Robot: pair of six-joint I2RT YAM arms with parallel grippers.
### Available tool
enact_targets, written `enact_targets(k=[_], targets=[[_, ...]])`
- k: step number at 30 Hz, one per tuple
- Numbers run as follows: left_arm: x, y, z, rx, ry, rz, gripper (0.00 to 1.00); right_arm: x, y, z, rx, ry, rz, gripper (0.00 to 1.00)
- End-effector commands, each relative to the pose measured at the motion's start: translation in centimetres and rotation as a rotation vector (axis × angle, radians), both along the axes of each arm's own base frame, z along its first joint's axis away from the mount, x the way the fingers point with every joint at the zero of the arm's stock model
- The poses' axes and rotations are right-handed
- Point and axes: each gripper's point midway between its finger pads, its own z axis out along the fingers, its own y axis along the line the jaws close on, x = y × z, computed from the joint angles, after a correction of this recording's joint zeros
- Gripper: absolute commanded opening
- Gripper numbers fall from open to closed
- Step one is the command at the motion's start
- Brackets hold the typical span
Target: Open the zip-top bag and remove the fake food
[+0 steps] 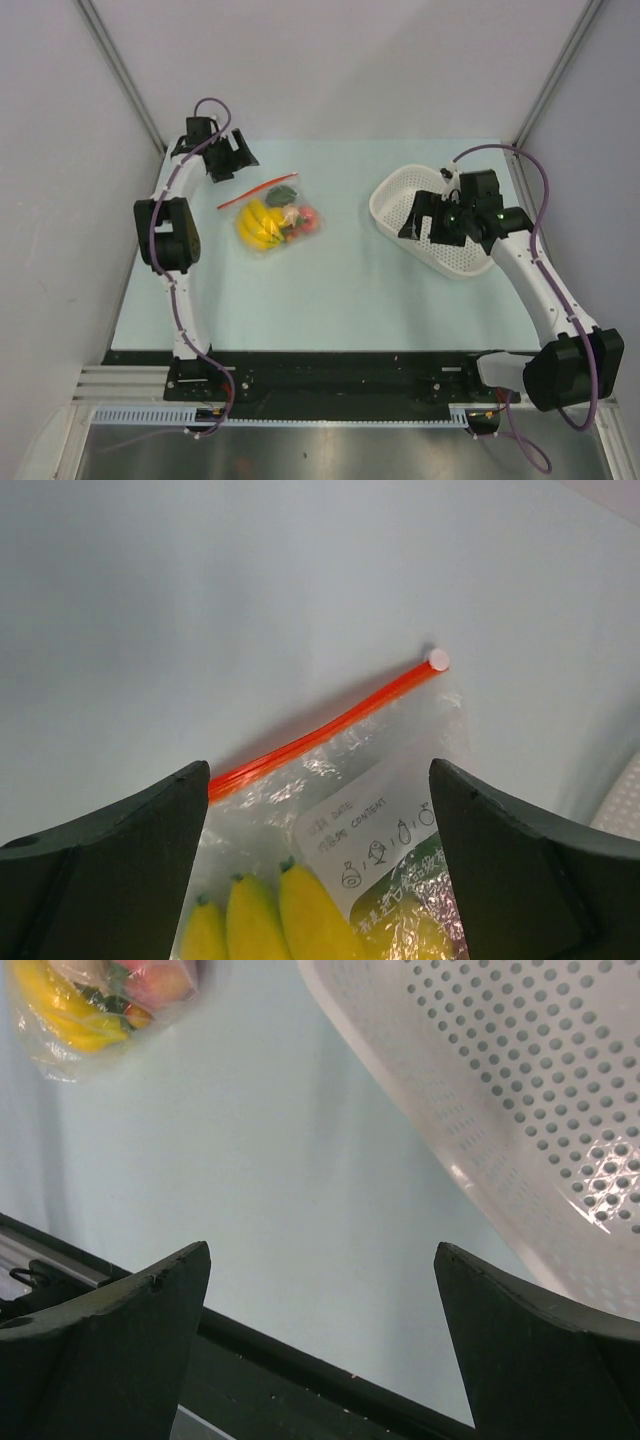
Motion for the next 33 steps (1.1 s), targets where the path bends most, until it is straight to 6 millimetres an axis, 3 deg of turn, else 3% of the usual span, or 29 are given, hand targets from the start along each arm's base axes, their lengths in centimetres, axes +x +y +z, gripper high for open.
enact_targets(k=[1,2,3,7,8,10,11,12,13,14,18,19,21,22,23,24,25,27,28,29,30,31,33], targets=[[2.5,-3.0,1.6,-0.142,-0.108,-0.169,0.95,1.9,-0.4,1.1,-0.011,-0.033,0.016,1.0],[3.3,-3.7,2.0,-0.176,-0.118,-0.174,0.95,2.3,-0.3,1.3,-0.01,-0.037,0.02,1.0],[3.6,-4.3,0.5,-0.239,-0.074,-0.158,0.92,2.5,-0.3,1.4,-0.008,-0.036,0.02,1.0],[2.7,-7.2,-1.2,-0.317,0.003,-0.127,0.83,3.3,0.2,1.2,0.002,-0.012,0.037,1.0],[1.2,-9.4,-2.6,-0.344,0.057,-0.157,0.77,3.4,0.4,1.1,0.007,-0.007,0.044,1.0],[-0.1,-11.0,-1.9,-0.344,0.051,-0.181,0.75,3.4,0.7,0.9,0.011,0.003,0.055,1.0],[-2.0,-12.1,-3.5,-0.322,0.092,-0.188,0.74,3.3,1.1,0.6,0.007,0.009,0.069,1.0],[-2.8,-12.6,-3.6,-0.306,0.091,-0.197,0.73,3.2,1.3,0.6,0.008,0.011,0.076,1.0],[-3.3,-13.2,-1.3,-0.302,0.031,-0.218,0.72,3.0,1.5,0.5,0.006,0.013,0.083,1.0],[-5.6,-14.1,-2.9,-0.307,0.079,-0.238,0.72,2.6,1.9,0.6,0.005,0.008,0.098,1.0],[-10.6,-16.2,-1.6,-0.294,0.082,-0.31,0.7,0.6,3.0,-0.2,0.009,0.019,0.137,1.0],[-12.8,-16.9,-1.4,-0.302,0.09,-0.334,0.69,0.3,3.0,-0.4,0.013,0.026,0.138,1.0],[-14.3,-17.5,-0.4,-0.321,0.072,-0.36,0.69,-0.6,3.2,-0.4,0.036,0.034,0.13,1.0],[-15.6,-17.4,-1.1,-0.319,0.094,-0.36,0.7,-1.0,3.1,-1.0,0.04,0.053,0.125,1.0],[-16.0,-17.2,0.4,-0.316,0.066,-0.362,0.7,-1.3,3.3,-1.0,0.051,0.052,0.127,1.0],[-16.3,-16.9,0.5,-0.288,0.052,-0.376,0.71,-1.7,3.5,-1.0,0.064,0.058,0.133,1.0],[-15.6,-16.5,1.3,-0.241,0.015,-0.372,0.73,-2.1,3.5,-1.0,0.078,0.059,0.129,1.0],[-15.2,-15.9,0.9,-0.169,0.019,-0.407,0.75,-2.4,3.8,-0.9,0.099,0.059,0.135,1.0],[-14.0,-16.1,2.4,-0.153,-0.009,-0.424,0.75,-2.4,4.0,-1.0,0.106,0.065,0.135,0.99],[-13.5,-16.0,2.3,-0.131,0.0,-0.439,0.75,-2.2,4.3,-0.9,0.117,0.063,0.137,1.0],[-13.6,-15.9,0.9,-0.128,0.061,-0.432,0.73,-1.9,4.6,-0.9,0.129,0.065,0.144,1.0],[-12.9,-16.1,1.5,-0.129,0.043,-0.431,0.72,-1.4,5.2,-1.5,0.127,0.084,0.15,1.0],[-12.8,-16.2,2.5,-0.151,0.021,-0.403,0.71,1.0,6.0,-0.8,0.117,0.041,0.126,1.0]])
